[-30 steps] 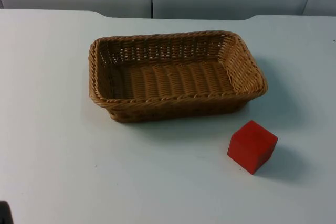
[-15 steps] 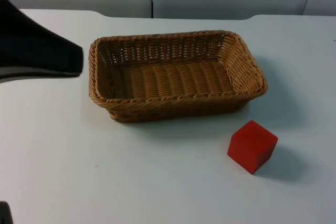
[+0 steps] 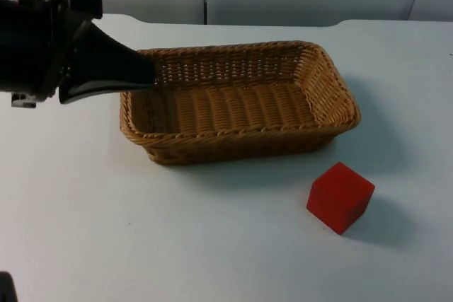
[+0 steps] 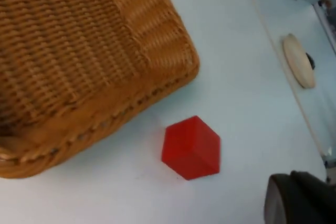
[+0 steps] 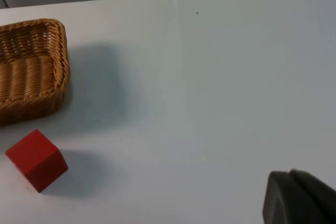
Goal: Pick up the basket with the left hand and place the cube into the basket with the right hand.
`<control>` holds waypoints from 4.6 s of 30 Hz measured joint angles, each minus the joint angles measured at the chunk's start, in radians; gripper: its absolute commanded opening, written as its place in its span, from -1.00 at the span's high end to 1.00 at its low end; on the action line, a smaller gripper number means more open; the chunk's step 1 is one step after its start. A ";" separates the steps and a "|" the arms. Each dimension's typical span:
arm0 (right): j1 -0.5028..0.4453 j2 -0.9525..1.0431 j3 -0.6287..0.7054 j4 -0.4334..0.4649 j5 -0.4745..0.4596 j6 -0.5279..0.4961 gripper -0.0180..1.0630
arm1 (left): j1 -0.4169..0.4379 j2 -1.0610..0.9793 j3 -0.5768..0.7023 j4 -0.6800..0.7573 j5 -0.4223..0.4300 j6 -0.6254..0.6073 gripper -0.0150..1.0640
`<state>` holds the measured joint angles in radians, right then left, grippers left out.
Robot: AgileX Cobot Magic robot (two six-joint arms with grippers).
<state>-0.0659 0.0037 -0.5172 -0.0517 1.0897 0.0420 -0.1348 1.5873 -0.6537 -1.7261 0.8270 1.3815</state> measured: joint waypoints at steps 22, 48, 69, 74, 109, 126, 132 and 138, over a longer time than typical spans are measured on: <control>0.000 0.000 0.000 0.000 0.000 0.000 0.97 | 0.000 0.242 -0.367 0.862 -0.386 -0.760 0.73; 0.000 0.000 0.000 0.000 0.000 0.000 0.97 | 0.000 0.448 -0.518 0.909 -0.277 -0.929 -0.41; 0.000 0.000 0.000 0.000 0.000 0.000 0.97 | 0.000 0.535 -0.521 0.585 -0.232 -0.664 0.70; 0.000 0.000 0.000 0.000 0.000 0.000 0.97 | 0.000 0.537 -0.527 0.577 -0.241 -0.614 0.97; 0.000 0.000 0.000 0.000 0.000 0.000 0.97 | 0.030 0.537 -0.697 0.666 -0.054 -0.808 0.97; 0.000 0.000 0.000 0.000 0.000 0.000 0.97 | 0.030 0.528 -0.697 0.723 -0.038 -0.864 0.97; 0.000 0.000 0.000 0.000 0.000 0.000 0.97 | 0.030 0.473 -0.697 0.793 -0.065 -0.899 0.97; 0.000 0.000 0.000 0.000 0.000 0.000 0.97 | 0.030 0.457 -0.697 0.797 -0.066 -0.905 0.97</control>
<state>-0.0659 0.0037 -0.5172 -0.0517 1.0897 0.0420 -0.1052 2.0444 -1.3505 -0.9288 0.7612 0.4768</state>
